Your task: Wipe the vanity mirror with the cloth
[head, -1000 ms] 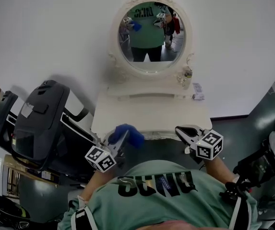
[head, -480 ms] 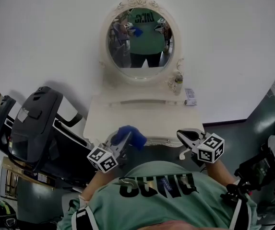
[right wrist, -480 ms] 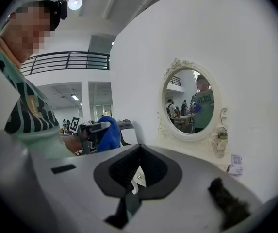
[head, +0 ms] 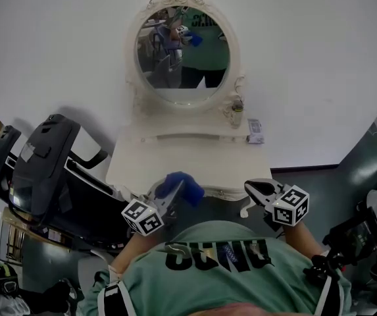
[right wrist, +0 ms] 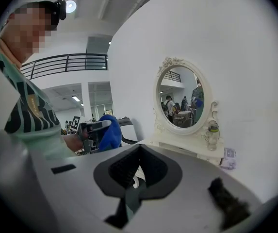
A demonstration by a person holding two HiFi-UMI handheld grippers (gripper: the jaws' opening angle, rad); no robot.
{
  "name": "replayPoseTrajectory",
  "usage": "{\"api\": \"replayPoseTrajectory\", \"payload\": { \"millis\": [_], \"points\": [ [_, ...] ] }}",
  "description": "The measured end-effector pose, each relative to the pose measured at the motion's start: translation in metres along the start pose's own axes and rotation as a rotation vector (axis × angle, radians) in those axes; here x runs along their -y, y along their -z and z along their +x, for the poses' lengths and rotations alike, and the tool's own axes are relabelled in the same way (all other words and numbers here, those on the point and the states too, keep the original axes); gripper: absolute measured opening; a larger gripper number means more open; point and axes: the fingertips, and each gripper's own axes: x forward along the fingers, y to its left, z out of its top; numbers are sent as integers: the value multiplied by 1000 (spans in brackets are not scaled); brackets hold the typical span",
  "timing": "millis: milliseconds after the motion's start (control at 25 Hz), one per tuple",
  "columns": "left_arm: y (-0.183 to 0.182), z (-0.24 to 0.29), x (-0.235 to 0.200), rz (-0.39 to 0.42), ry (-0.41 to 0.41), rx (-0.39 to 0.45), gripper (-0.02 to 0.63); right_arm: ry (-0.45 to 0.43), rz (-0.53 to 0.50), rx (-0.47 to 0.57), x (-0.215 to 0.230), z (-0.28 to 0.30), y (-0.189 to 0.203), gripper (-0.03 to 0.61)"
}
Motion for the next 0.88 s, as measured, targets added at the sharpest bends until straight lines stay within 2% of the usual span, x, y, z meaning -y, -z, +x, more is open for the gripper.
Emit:
{"api": "replayPoseTrajectory", "payload": {
  "millis": [240,360,480,640,880],
  "points": [
    [12,8,-2,-12,-6,-24,57,-6,56,-23,16,7,16,11],
    [12,6,-24,-22,-18,-28,57,-20,57,-35,19,29,14,11],
    [9,5,-62,-48,-19,-22,57,-17,62,-51,26,65,11,11],
    [-10,9,-122,-46,22,-25,57,14,44,-54,35,126,-11,11],
    [-76,24,-222,-3,99,-27,57,76,18,-25,51,215,-72,11]
  ]
}}
